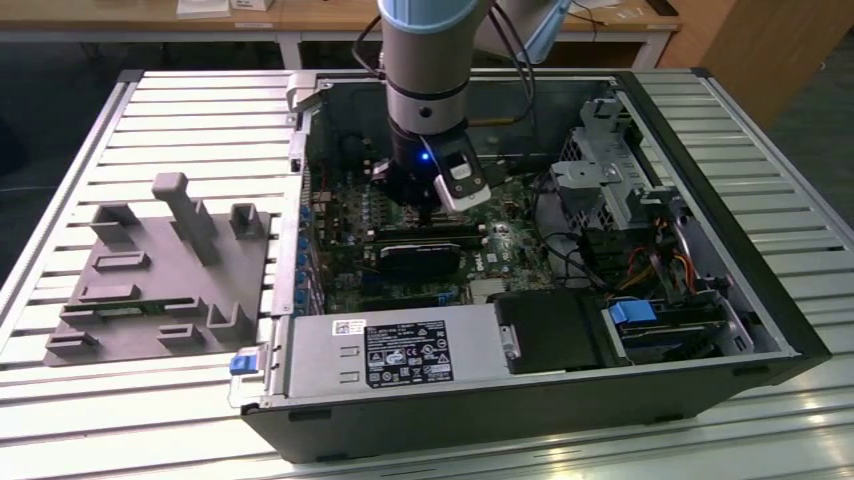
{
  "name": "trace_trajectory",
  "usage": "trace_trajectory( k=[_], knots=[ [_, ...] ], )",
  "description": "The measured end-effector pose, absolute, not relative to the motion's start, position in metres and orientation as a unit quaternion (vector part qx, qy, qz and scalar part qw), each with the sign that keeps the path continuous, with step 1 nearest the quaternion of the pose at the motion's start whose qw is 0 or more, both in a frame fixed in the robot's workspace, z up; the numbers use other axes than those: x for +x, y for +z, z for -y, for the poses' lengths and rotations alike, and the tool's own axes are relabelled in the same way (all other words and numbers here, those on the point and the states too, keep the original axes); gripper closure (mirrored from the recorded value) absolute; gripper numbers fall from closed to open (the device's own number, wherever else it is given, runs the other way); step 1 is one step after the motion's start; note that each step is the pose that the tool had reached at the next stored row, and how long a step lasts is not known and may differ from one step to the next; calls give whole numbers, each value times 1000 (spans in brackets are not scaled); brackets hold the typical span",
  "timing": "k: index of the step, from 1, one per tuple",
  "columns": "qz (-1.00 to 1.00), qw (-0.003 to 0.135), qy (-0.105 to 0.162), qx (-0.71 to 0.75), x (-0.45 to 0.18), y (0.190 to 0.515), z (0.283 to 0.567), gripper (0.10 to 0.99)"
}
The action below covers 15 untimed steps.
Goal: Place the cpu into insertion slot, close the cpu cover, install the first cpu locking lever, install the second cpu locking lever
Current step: 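Install the second cpu locking lever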
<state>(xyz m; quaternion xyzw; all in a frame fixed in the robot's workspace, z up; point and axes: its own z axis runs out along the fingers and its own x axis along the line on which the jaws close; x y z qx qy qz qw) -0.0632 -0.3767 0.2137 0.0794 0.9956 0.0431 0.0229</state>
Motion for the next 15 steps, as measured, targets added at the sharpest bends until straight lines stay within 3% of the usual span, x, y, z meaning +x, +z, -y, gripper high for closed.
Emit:
trace_trajectory(
  k=[15],
  knots=[
    [-995, 20, 79, 64, -73, 209, 389, 980]
  ],
)
